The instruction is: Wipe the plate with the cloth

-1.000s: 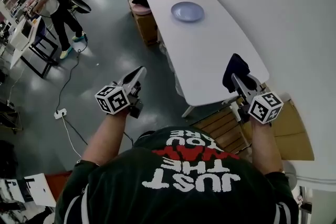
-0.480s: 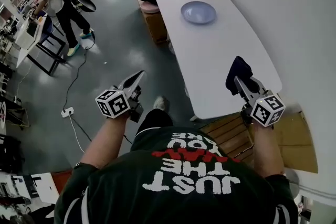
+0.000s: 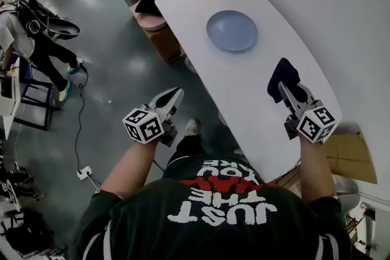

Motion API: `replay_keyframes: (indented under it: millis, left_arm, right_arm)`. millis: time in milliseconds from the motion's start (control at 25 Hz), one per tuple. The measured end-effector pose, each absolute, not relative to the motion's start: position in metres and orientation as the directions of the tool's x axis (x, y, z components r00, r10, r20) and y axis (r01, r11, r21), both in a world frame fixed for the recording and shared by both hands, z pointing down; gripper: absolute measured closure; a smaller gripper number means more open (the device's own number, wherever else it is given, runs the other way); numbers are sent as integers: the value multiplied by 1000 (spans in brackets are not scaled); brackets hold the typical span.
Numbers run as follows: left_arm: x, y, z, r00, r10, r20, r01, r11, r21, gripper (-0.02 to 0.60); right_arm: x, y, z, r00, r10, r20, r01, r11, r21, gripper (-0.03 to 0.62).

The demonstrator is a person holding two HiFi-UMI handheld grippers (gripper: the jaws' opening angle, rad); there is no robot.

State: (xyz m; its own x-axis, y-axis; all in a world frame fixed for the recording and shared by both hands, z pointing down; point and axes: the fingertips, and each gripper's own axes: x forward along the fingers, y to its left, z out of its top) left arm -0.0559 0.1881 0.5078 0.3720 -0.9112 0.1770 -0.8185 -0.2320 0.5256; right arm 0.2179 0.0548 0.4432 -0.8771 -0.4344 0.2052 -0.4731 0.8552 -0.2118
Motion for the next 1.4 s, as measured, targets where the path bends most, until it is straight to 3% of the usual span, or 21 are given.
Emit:
replay_keyframes:
  millis: [240,520,800,1000,1160,1200,1400]
  left_arm:
    - [-138,73,506,519,-814,261,-779,-324,538,581]
    - [-145,-8,501,581,-754,307,-746,-341,572,581]
    - [-116,-51,519,553,-721,419,-794,-303,528,581]
    - [-108,-70,556,433,-707,560,-880,-198,431,581]
    - [-108,-102,597,437,-654,617,-865,-119,488,580]
    - [-112,-111,608,444,-634,634,-860,-104,499,574]
    - [-124,-163,665,496,-512,701,-844,-91,529,433]
  right_arm:
    - [135,-32,430,-793,-550,263,-600,782,-172,543]
    - [132,-69,413,-722,-619,308,-679,719,-149,544]
    - [152,-89,407,-740,-599,307,-657,741,-139,543]
    - [160,-102,418,-801,-523,291,-580,798,-162,543]
    - [151,-123,449,-804,-491,336,-560,816,-146,543]
    - [147,-127,455,-799,-492,346,-563,813,-145,543]
    - [107,-158,485,-759,-499,418,-580,810,-88,543]
